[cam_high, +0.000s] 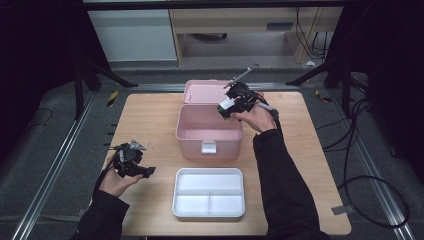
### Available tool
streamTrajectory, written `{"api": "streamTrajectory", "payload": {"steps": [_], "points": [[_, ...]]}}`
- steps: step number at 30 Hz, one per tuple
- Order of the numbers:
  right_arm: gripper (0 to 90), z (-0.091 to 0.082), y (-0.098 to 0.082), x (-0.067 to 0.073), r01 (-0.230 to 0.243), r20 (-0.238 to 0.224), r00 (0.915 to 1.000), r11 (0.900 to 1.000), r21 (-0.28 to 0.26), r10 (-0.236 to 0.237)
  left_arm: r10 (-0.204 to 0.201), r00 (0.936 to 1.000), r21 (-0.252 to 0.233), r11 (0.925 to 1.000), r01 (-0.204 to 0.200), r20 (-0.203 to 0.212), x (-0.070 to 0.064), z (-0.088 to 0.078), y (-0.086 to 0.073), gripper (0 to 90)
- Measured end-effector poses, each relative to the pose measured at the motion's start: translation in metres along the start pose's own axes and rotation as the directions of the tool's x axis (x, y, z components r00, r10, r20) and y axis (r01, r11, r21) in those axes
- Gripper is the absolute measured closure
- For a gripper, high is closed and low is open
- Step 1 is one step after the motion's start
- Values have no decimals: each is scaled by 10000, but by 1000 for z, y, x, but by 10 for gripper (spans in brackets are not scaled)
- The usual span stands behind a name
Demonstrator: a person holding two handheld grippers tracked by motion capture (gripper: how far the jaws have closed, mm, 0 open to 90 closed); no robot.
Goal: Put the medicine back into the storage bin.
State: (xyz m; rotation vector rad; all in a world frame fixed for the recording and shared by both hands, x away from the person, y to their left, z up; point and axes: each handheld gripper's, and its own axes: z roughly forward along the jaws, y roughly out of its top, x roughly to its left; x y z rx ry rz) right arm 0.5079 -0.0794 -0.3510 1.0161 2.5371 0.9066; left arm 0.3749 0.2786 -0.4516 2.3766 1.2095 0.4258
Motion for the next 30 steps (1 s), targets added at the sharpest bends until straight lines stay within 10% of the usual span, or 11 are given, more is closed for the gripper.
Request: {"api": "streamTrajectory", "payload": {"steps": [30], "points": [[448, 77, 4, 34, 1050, -646, 9930, 9901, 934, -992, 104, 9999, 146, 9998, -105, 35, 0, 3, -1, 326]]}}
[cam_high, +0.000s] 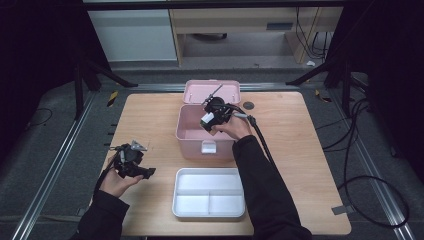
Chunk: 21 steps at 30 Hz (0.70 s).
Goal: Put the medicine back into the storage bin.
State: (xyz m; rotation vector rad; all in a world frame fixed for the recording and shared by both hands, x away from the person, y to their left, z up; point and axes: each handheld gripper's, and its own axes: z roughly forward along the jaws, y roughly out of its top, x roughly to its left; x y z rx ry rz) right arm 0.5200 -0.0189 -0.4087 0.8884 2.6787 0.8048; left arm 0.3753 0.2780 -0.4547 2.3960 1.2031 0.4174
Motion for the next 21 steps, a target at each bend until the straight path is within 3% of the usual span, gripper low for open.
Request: {"api": "streamTrajectory", "payload": {"steps": [5, 13, 17, 21], "points": [[446, 6, -2, 2, 116, 8, 9999, 9987, 492, -117, 21, 10000, 12, 10000, -21, 12, 0, 0, 0, 326], [440, 13, -9, 2, 3, -170, 9999, 9981, 624, 7, 63, 10000, 59, 10000, -63, 35, -1, 1, 0, 326], [441, 7, -10, 1, -29, -124, 9999, 9996, 279, 32, 60, 10000, 52, 10000, -60, 35, -1, 1, 0, 326], [426, -10, -9, 2, 14, 147, 9999, 9985, -540, -6, 105, 9999, -13, 9999, -105, 48, -1, 0, 0, 335]]}}
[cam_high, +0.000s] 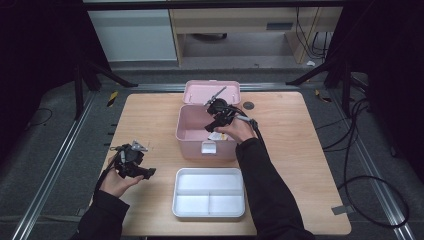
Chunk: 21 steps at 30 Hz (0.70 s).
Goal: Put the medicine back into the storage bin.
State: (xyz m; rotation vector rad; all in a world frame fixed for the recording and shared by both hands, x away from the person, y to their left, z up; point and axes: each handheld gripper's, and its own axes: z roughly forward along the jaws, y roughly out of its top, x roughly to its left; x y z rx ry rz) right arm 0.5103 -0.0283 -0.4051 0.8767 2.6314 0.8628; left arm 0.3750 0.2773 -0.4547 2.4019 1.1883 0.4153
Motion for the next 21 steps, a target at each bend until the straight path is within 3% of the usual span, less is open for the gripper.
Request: {"api": "streamTrajectory", "payload": {"steps": [5, 6, 15, 20, 21], "points": [[380, -35, -5, 1, 26, 284, 9996, 9953, -970, 2, 229, 9997, -307, 9993, -226, 95, -3, -7, 3, 349], [380, -35, -5, 1, 26, 284, 9996, 9953, -970, 2, 229, 9997, -307, 9993, -226, 95, -3, -7, 3, 352], [376, -92, -33, 8, 548, 680, 9968, 9806, -1880, -426, 986, 9941, -414, 9944, -968, 446, -17, -12, 8, 420], [380, -115, -64, 20, 720, 641, 9961, 9767, -2023, -602, 1426, 9864, -423, 9893, -1395, 815, -26, -12, 10, 450], [383, -118, -70, 22, 744, 562, 9963, 9768, -2007, -643, 1646, 9813, -486, 9859, -1604, 1000, -30, -12, 12, 462]]}}
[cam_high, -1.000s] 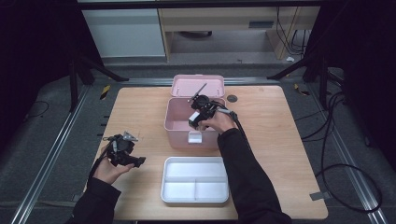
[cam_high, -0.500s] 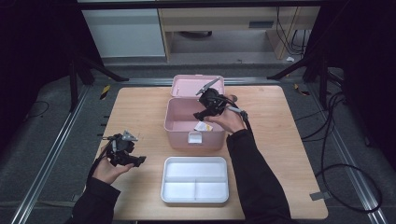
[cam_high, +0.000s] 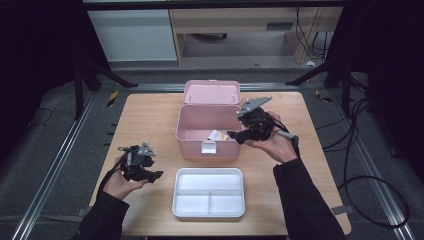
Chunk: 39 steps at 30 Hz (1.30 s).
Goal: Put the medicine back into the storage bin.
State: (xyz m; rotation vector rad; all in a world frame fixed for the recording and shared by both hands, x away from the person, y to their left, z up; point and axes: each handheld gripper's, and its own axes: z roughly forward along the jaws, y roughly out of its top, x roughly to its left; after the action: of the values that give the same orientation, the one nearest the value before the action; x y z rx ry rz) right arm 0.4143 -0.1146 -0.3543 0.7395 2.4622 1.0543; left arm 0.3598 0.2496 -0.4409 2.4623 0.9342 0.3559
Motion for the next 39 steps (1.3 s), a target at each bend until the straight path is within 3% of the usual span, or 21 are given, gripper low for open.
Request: {"api": "streamTrajectory", "payload": {"steps": [5, 6, 9, 10, 14, 21, 22, 24, 27, 29, 30, 31, 33, 34, 35, 38, 39], "points": [[405, -10, -21, 10, 176, -210, 9996, 9998, 112, -173, 555, 9976, 54, 9984, -558, 424, -11, 2, 5, 494], [410, -11, -32, 15, 343, -322, 9989, 9989, 321, -333, 829, 9947, 120, 9964, -838, 612, -16, 4, 7, 509], [418, -10, -43, 21, 481, -399, 9982, 9973, 558, -459, 1070, 9917, 215, 9938, -1087, 708, -21, 5, 9, 523], [437, -10, -54, 26, 769, -465, 9962, 9948, 669, -739, 1172, 9899, 235, 9926, -1194, 797, -24, 6, 10, 530], [473, -8, -69, 34, 962, -716, 9933, 9925, 754, -909, 1596, 9809, 312, 9860, -1640, 1112, -32, 8, 13, 548], [517, 9, -95, 49, 1618, -1279, 9816, 9738, 1599, -1421, 2551, 9542, 745, 9603, -2689, 1560, -48, 18, 17, 573], [531, 14, -98, 51, 1773, -1443, 9778, 9674, 1810, -1522, 2784, 9454, 850, 9516, -2954, 1694, -51, 20, 18, 580], [541, 15, -99, 53, 1816, -1524, 9762, 9657, 1858, -1543, 2852, 9420, 891, 9485, -3040, 1771, -53, 22, 19, 588], [557, 22, -103, 58, 1969, -1842, 9695, 9611, 1938, -1615, 3119, 9317, 1081, 9360, -3350, 1862, -57, 27, 21, 603], [580, 29, -104, 63, 2199, -2126, 9613, 9528, 2092, -1752, 3268, 9246, 1176, 9282, -3530, 1958, -59, 31, 24, 617], [584, 32, -104, 65, 2221, -2250, 9588, 9518, 2118, -1736, 3403, 9175, 1260, 9206, -3697, 2061, -62, 34, 26, 621], [584, 32, -104, 65, 2221, -2250, 9588, 9518, 2118, -1736, 3403, 9175, 1260, 9206, -3697, 2061, -62, 34, 26, 625], [592, 37, -104, 70, 2416, -2436, 9519, 9439, 2249, -1857, 3501, 9109, 1298, 9147, -3827, 2185, -63, 38, 28, 630], [595, 41, -104, 73, 2539, -2582, 9467, 9394, 2304, -1926, 3641, 9020, 1400, 9051, -4014, 2319, -65, 41, 29, 642], [595, 41, -104, 73, 2539, -2582, 9467, 9394, 2304, -1926, 3641, 9020, 1400, 9051, -4014, 2319, -65, 41, 29, 645], [619, 52, -104, 80, 2778, -2863, 9369, 9243, 2619, -2005, 3772, 8929, 1492, 8954, -4194, 2459, -67, 45, 29, 649], [619, 52, -104, 80, 2778, -2863, 9369, 9243, 2619, -2005, 3833, 8901, 1540, 8913, -4265, 2464, -68, 46, 29, 649]]}}
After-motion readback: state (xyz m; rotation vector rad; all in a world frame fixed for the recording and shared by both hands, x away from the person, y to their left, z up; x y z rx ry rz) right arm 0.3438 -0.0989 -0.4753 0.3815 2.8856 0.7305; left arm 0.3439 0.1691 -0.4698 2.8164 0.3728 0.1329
